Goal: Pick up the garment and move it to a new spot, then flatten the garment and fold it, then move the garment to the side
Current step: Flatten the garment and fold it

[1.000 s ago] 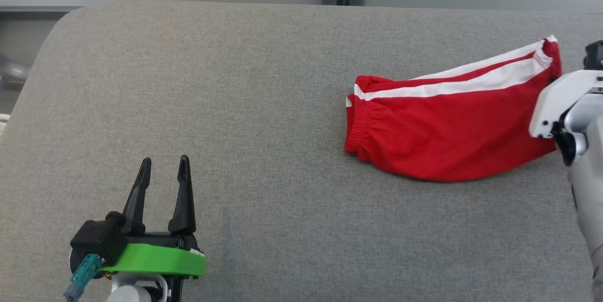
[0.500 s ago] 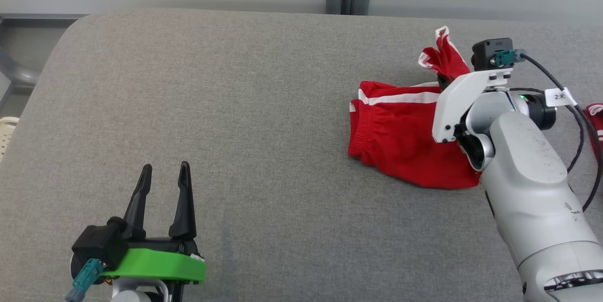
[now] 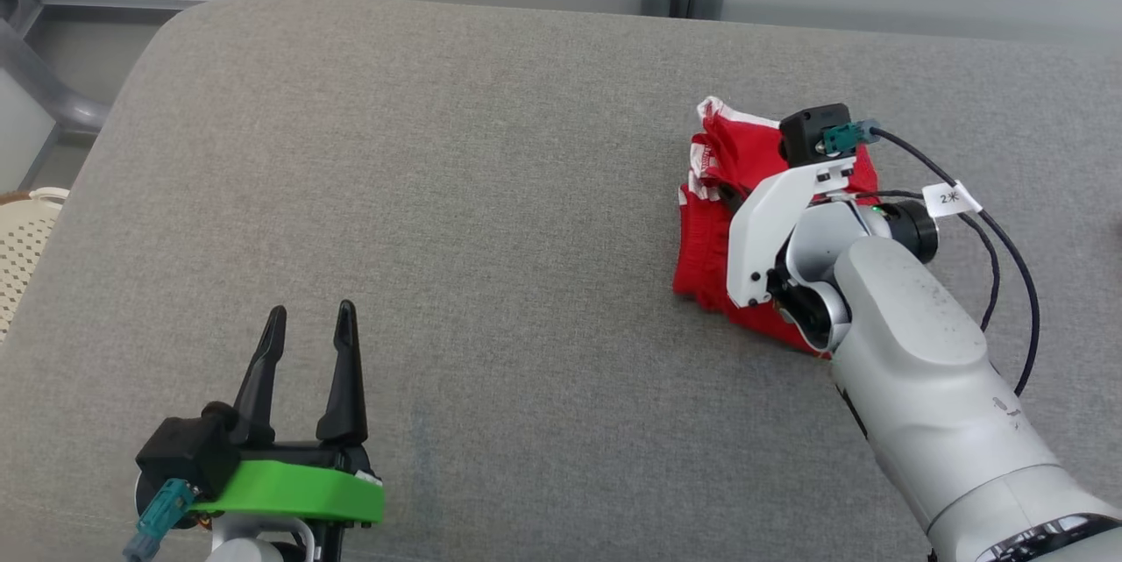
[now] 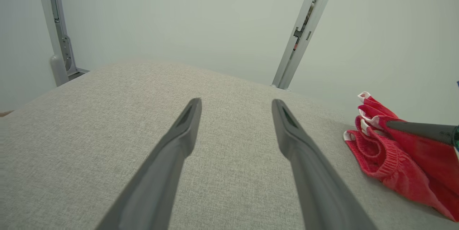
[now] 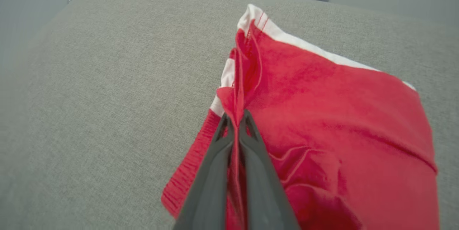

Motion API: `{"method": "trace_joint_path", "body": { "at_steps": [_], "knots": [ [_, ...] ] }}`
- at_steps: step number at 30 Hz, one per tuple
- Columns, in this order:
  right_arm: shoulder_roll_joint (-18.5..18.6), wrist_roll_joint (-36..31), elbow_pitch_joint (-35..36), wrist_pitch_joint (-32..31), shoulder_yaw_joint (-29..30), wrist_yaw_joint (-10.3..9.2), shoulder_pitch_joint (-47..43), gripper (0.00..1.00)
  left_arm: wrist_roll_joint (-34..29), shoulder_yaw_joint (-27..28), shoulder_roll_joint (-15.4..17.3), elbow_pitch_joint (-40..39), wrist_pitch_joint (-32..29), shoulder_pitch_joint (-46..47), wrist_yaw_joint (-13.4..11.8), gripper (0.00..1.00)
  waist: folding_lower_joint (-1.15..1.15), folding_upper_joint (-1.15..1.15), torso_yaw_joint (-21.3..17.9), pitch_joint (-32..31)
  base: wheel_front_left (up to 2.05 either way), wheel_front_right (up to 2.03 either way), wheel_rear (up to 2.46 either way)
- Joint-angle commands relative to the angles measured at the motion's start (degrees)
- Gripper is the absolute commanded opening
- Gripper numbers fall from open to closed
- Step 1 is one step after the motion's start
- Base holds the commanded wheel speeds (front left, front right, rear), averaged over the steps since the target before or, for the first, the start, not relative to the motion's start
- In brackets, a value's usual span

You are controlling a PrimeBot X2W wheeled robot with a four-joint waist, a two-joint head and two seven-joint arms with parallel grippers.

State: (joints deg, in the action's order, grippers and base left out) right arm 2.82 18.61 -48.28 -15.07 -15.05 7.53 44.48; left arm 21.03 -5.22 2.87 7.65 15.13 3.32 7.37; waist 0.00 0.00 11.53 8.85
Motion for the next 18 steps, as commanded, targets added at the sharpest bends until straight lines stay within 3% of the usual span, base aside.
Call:
{"method": "trace_joint_path", "body": {
  "at_steps": [1,5,6,7,15,18],
  "knots": [
    [0.20,1.35,0.00,-0.12,-0.94,-0.10,-1.18,0.00,0.14,0.34,0.08,0.08,-0.03,0.98,0.18,1.00,0.00,0.00,0.15,0.01,0.00,0.00,0.00],
    [0.16,3.58,-0.96,0.36,-2.90,-0.09,-1.00,0.02,0.41,0.21,0.08,0.26,-0.02,1.18,0.18,1.00,0.00,0.00,0.28,0.07,0.00,0.00,0.00],
    [0.16,3.98,-1.20,0.50,-3.21,-0.10,-0.86,0.37,0.40,0.10,0.08,0.35,-0.03,1.21,0.18,1.00,0.00,0.00,0.29,0.04,0.00,0.00,0.00],
    [0.15,4.83,-1.28,0.99,-3.38,-0.10,-0.60,1.00,0.44,-0.01,0.08,0.41,-0.03,1.27,0.18,1.00,0.00,0.00,0.30,0.00,0.00,0.00,0.00],
    [0.16,19.91,4.02,3.91,-6.03,-0.09,1.35,1.00,0.38,0.28,0.08,0.30,-0.03,0.76,0.16,1.00,0.00,0.00,-0.54,-0.67,0.00,0.00,0.00],
    [0.28,19.13,4.39,5.82,-5.30,-0.09,2.41,1.00,0.10,0.75,0.08,0.07,-0.03,0.09,0.08,1.00,0.00,0.00,-1.37,-1.07,0.00,0.00,0.00]
  ]
}}
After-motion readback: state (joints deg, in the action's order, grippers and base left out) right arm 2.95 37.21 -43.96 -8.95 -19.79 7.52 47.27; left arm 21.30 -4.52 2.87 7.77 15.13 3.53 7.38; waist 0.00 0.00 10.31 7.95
